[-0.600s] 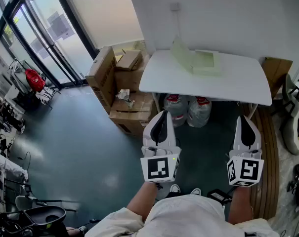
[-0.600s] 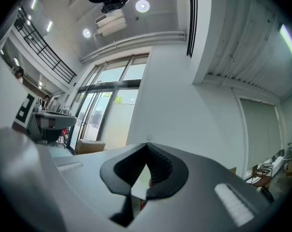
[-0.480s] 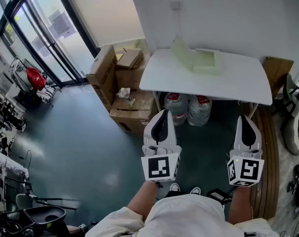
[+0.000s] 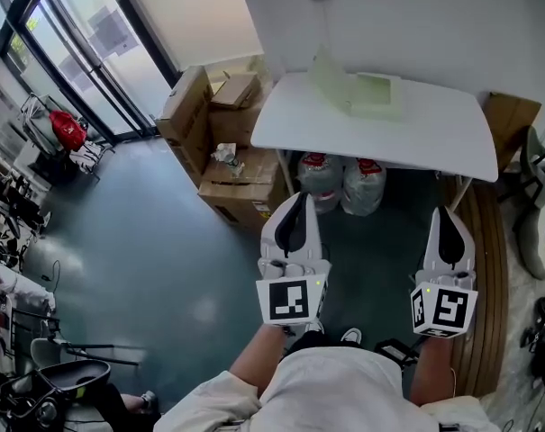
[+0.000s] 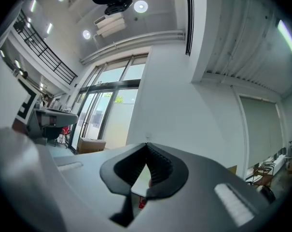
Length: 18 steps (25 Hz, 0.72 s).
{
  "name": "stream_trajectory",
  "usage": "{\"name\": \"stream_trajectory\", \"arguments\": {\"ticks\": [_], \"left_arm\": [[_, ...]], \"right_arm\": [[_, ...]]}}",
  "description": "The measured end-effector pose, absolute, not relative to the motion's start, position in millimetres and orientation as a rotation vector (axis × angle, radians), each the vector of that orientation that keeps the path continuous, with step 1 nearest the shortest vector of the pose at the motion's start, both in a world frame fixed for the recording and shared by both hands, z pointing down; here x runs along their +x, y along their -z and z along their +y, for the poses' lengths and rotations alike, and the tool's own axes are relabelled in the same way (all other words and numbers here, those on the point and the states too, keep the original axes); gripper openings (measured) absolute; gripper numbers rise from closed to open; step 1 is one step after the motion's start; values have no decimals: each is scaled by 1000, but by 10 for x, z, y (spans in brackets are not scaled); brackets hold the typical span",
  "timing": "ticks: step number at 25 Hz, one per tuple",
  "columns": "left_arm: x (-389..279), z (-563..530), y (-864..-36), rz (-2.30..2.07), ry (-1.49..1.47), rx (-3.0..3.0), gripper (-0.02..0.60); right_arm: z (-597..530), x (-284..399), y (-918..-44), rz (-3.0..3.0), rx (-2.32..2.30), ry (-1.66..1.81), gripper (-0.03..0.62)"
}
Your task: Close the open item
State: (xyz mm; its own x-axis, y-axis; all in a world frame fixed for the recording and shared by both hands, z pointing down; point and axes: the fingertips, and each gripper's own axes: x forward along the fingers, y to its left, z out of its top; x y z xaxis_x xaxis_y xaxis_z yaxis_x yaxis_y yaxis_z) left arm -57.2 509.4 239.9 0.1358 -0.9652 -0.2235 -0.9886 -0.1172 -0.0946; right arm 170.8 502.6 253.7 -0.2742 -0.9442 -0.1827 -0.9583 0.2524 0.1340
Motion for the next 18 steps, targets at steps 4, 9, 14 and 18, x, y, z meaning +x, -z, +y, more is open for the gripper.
{"name": "stream_trajectory", "arguments": {"ticks": [4,9,14,18], "left_arm": [[-482,5114,-2483,1949,-147,-2184,2],[-421,5086,-2600,1967,-116,-2188,2],[-393,4942,-2713,1982,-102,-2195,2],[-411,4801,-2777,1982,-111,-2204,2]], "right_arm": [[5040,1828,-2629,2435,-1846,-309,2],[4973,1947,-2730,2429,-1849,-264,2],[4861,1996,-2812,2440,-1832,-242,2],[4727,1952,-2853,2445,-1854,-288,2]]}}
